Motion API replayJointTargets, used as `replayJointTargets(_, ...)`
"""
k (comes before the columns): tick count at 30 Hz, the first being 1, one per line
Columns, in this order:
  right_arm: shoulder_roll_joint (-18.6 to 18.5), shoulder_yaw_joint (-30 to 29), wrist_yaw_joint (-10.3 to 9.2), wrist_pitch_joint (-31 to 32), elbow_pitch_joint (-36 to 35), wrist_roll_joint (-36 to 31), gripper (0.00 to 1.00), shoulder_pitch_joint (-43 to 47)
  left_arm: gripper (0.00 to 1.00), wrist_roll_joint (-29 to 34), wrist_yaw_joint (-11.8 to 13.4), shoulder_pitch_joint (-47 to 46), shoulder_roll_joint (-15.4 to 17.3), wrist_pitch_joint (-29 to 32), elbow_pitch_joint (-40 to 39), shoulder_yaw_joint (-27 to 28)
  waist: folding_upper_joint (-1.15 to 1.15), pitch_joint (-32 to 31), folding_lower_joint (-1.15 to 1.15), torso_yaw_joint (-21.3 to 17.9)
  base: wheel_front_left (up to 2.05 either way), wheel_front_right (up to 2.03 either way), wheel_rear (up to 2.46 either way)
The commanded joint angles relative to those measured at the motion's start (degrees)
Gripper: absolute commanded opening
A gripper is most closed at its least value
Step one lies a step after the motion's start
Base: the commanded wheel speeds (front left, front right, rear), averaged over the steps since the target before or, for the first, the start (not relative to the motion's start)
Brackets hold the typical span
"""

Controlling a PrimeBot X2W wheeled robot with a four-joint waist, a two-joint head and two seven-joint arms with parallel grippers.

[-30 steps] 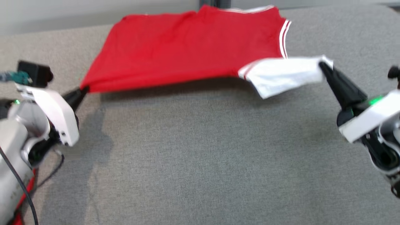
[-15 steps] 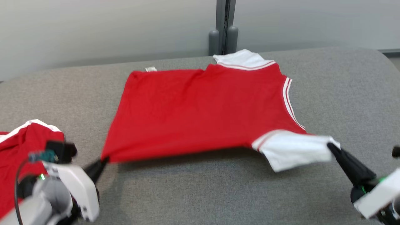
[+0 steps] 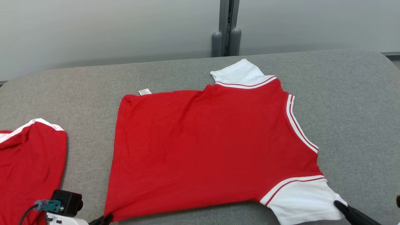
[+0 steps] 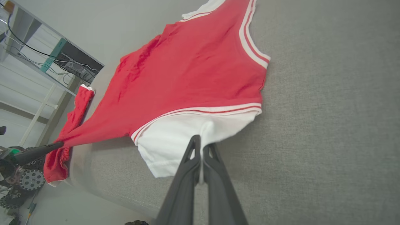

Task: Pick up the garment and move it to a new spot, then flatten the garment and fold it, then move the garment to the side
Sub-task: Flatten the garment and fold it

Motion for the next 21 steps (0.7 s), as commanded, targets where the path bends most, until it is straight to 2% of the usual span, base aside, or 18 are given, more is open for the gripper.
replayJointTargets(1, 1.12, -2.1, 0.13, 2.69, -1.3, -1.49, 0.0, 2.17, 0.0, -0.54, 1.11, 0.79, 1.38, 0.68, -1.62, 0.36, 0.0, -0.07, 0.0, -0.07, 0.0, 0.0, 0.0)
replayJointTargets(7, 7.37, -9.5, 0.14, 13.31, -7.62, -5.81, 0.0, 8.06, 0.0, -1.77, 2.51, 2.12, 3.42, 1.93, -6.06, 0.82, 0.0, 0.29, 0.0, -0.11, 0.0, 0.0, 0.0)
replayJointTargets(8, 7.37, -9.5, 0.14, 13.31, -7.62, -5.81, 0.0, 8.06, 0.0, -1.77, 2.51, 2.12, 3.42, 1.93, -6.06, 0.82, 0.0, 0.29, 0.0, -0.11, 0.0, 0.0, 0.0)
replayJointTargets(12, 12.56, -14.36, 0.14, 20.0, -12.32, -9.68, 0.0, 10.43, 0.0, -2.15, 2.8, 2.39, 3.49, 1.51, -6.83, 1.27, 0.0, 0.64, 0.0, -0.16, 0.0, 0.0, 0.0)
replayJointTargets(21, 22.73, -22.2, 0.14, 31.45, -18.47, -16.57, 0.0, 7.26, 0.0, -1.16, 1.39, -0.88, 2.52, 1.07, -6.0, 2.15, 0.0, 1.92, 0.0, -0.31, 0.0, 0.0, 0.0)
